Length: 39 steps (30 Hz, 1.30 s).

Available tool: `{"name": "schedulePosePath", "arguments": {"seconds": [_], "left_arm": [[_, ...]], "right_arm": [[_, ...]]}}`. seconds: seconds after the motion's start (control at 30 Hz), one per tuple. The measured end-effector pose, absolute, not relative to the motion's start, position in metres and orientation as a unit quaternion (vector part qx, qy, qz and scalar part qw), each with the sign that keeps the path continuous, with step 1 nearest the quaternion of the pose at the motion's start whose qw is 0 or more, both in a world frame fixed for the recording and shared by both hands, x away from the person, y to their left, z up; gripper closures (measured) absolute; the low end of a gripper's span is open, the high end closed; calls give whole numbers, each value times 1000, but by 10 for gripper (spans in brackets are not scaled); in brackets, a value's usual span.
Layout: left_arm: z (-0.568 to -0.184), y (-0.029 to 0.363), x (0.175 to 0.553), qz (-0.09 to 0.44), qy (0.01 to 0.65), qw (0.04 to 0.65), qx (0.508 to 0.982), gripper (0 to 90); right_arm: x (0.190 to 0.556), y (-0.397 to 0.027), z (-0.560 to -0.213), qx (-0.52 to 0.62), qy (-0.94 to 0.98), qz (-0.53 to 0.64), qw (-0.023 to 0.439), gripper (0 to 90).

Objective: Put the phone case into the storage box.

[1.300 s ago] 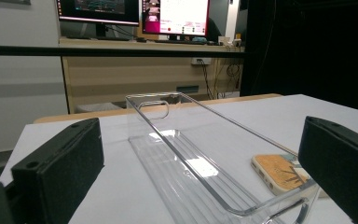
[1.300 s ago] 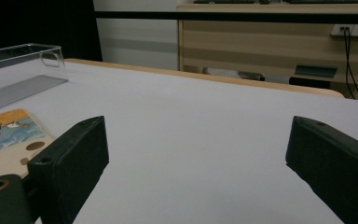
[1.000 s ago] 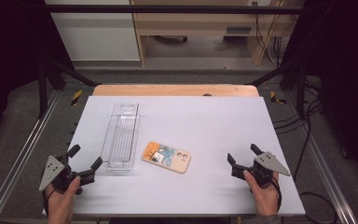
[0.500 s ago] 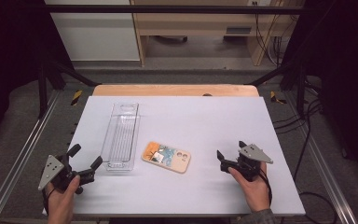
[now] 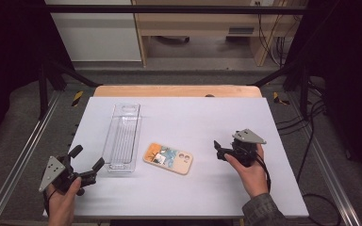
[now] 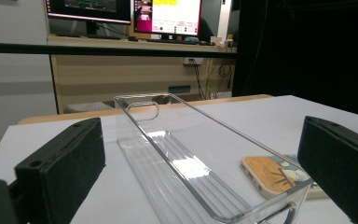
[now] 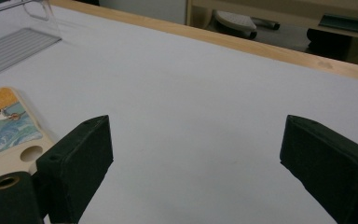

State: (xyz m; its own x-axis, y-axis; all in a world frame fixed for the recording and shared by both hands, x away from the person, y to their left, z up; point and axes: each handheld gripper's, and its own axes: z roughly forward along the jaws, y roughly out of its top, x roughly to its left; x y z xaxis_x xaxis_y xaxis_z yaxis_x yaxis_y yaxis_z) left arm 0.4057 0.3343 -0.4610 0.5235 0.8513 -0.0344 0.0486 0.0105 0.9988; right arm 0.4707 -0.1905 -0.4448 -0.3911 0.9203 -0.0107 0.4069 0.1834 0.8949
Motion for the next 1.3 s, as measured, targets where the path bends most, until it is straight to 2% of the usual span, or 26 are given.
{"name": "schedulePosePath", "arguments": {"seconds": [0.33, 0.63, 0.9, 1.13, 1.27, 1.3], "left_arm": [[-461, 334, 405, 330, 359, 607, 627, 8], [-461, 331, 405, 330, 353, 604, 634, 8], [-461, 332, 405, 329, 354, 606, 632, 8], [-460, 332, 405, 329, 353, 607, 632, 9], [-460, 332, 406, 327, 353, 607, 632, 9], [-460, 332, 406, 327, 353, 607, 632, 8]], "right_arm": [[486, -157, -430, 450, 757, 397, 258, 106], [505, -128, -431, 442, 785, 360, 244, 104], [521, -106, -438, 444, 795, 352, 219, 147], [526, -94, -442, 439, 803, 342, 215, 161], [528, -88, -444, 437, 806, 339, 209, 195], [530, -85, -446, 435, 809, 337, 206, 230]]}}
